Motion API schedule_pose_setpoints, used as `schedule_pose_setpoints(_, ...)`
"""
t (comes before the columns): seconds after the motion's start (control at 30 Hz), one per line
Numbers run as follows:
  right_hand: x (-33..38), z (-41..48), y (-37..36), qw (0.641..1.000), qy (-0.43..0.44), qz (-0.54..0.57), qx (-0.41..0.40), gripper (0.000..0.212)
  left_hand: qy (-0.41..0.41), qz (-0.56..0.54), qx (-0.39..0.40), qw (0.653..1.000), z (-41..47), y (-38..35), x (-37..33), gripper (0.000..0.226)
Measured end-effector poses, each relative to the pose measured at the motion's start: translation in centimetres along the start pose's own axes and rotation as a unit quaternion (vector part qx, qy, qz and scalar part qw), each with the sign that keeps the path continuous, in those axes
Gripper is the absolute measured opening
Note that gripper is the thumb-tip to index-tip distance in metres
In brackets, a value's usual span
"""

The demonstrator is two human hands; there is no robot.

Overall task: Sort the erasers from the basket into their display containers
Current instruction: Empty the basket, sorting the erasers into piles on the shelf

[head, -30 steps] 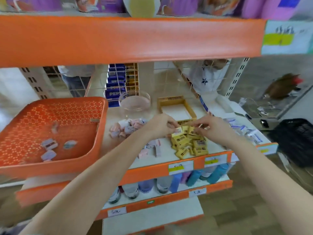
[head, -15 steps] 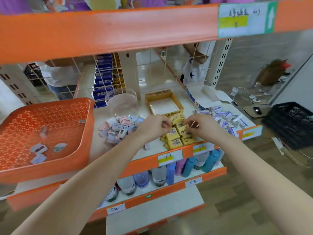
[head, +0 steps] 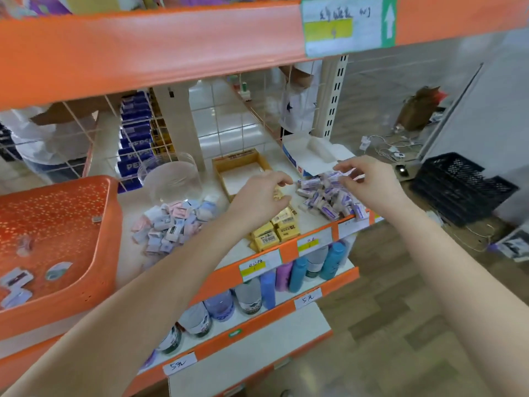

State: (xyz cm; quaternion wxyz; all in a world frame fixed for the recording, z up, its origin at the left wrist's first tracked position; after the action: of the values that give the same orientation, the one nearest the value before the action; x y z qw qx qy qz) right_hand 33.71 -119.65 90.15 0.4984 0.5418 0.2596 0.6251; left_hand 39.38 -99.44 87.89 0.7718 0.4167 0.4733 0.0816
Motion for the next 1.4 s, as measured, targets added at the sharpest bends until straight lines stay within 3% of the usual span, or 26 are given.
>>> schedule_pose_setpoints(0.07, -2.0, -0.7, 0.9, 0.999, -0.027, -0.036, 0.011, 0.027, -0.031, 0.025, 0.030, 0.999, 1.2, -1.9, -1.4, 0.045)
schedule_pose_setpoints(0.2, -5.2, -2.4, -0.2, 0.985, -0.082, -0.106, 0.106, 0.048, -0.046, 0.071, 0.084, 0.993, 3.6, -5.5, -3.4, 0.074)
schedule_pose_setpoints(0.3, -5.9, -3.4, -2.1, 0.985, -0.089, -0.089, 0.117, 0.048, -0.044, 0.110, 0.114, 0.986, 4.9, -7.7, -3.7, 0.086)
schedule_pose_setpoints(0.43, -6.5, -3.4, -2.9, 0.991, -0.115, -0.036, 0.051, 0.024, -0.043, 0.136, 0.147, 0.979, 5.9, -9.1, -3.4, 0.082)
schedule_pose_setpoints(0.53, -7.0, -2.9, -2.9, 0.990, -0.134, -0.020, 0.032, 0.018, -0.036, 0.097, 0.157, 0.982, 6.4, -9.4, -2.9, 0.082)
schedule_pose_setpoints(0.83, -8.5, -0.7, -3.1, 0.990, -0.079, -0.087, 0.074, 0.028, -0.021, 0.042, 0.182, 0.982, 7.8, -10.3, -2.4, 0.088)
schedule_pose_setpoints(1.07, -9.2, 1.2, -3.0, 0.988, 0.019, -0.101, 0.113, 0.040, -0.013, 0.040, 0.179, 0.983, 8.8, -10.4, -1.9, 0.076)
schedule_pose_setpoints(1.23, -9.7, 1.4, -1.8, 0.994, -0.007, -0.052, 0.099, 0.045, -0.020, 0.032, 0.178, 0.983, 8.7, -9.7, -1.8, 0.075)
schedule_pose_setpoints(1.4, -10.2, 1.6, -1.0, 0.998, -0.025, -0.010, 0.059, 0.039, -0.033, 0.024, 0.125, 0.991, 7.8, -8.0, -1.7, 0.067)
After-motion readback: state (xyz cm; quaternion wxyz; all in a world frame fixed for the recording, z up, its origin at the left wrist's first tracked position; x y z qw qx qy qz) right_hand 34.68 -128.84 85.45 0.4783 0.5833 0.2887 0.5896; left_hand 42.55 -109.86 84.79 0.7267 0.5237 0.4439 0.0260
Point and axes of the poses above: each hand's wrist, its own z-axis towards the middle knuckle, its own y-axis out of the back of the hand, x = y × z, the point moved 4 cm from there along z, towards the middle knuckle, and after that the axes turned 10 degrees about -z, right-handed, at the moved point
